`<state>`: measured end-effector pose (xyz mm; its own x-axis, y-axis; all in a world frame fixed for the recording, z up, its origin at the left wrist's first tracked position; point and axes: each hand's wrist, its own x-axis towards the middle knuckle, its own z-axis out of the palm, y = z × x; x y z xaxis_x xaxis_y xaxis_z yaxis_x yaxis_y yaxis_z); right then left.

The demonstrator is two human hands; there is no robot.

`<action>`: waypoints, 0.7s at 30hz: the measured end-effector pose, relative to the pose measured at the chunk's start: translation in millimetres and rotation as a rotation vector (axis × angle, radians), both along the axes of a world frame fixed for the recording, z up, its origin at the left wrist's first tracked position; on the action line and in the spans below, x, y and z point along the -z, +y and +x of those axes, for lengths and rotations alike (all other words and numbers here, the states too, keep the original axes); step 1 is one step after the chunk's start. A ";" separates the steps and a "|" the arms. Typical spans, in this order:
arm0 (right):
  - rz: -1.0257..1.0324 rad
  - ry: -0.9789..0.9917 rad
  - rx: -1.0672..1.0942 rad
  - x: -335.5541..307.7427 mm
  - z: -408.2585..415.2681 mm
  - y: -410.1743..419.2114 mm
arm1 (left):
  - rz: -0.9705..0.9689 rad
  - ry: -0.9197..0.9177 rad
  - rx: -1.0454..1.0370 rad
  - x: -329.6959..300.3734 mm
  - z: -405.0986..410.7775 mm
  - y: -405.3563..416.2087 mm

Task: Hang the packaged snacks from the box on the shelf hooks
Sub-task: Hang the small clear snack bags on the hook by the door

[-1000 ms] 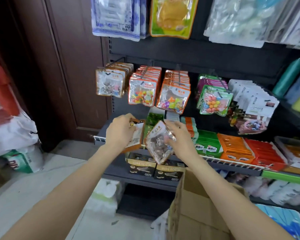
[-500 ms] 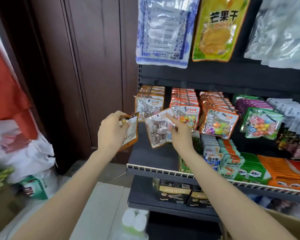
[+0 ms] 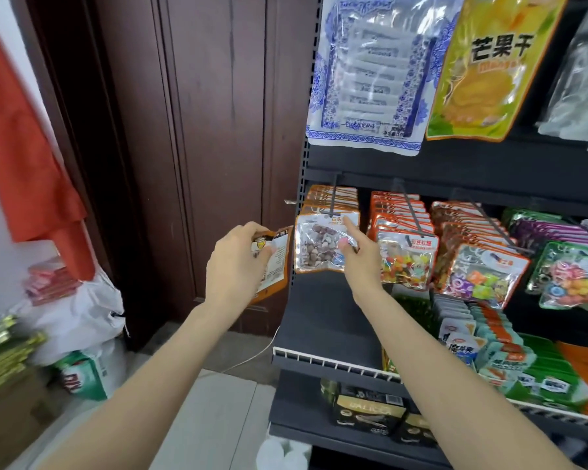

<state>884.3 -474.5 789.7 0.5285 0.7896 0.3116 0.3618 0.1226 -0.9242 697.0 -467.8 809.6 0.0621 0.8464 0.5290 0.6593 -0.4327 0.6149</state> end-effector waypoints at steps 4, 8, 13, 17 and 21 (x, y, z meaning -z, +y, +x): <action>0.023 0.006 0.056 4.3 -4.0 -0.9 | 0.006 -0.012 0.018 1.8 1.8 5.4; 0.039 0.021 0.065 6.7 -3.7 -2.2 | -0.002 -0.042 0.046 2.5 1.8 10.9; 0.029 0.000 0.104 5.6 -2.6 -1.7 | -0.012 -0.068 0.054 3.2 0.2 13.7; -0.008 -0.117 0.145 11.4 1.1 7.5 | -0.020 -0.091 0.075 3.6 0.0 14.9; -0.147 -0.374 0.151 19.9 15.7 30.2 | -0.092 -0.202 0.113 0.6 2.4 16.1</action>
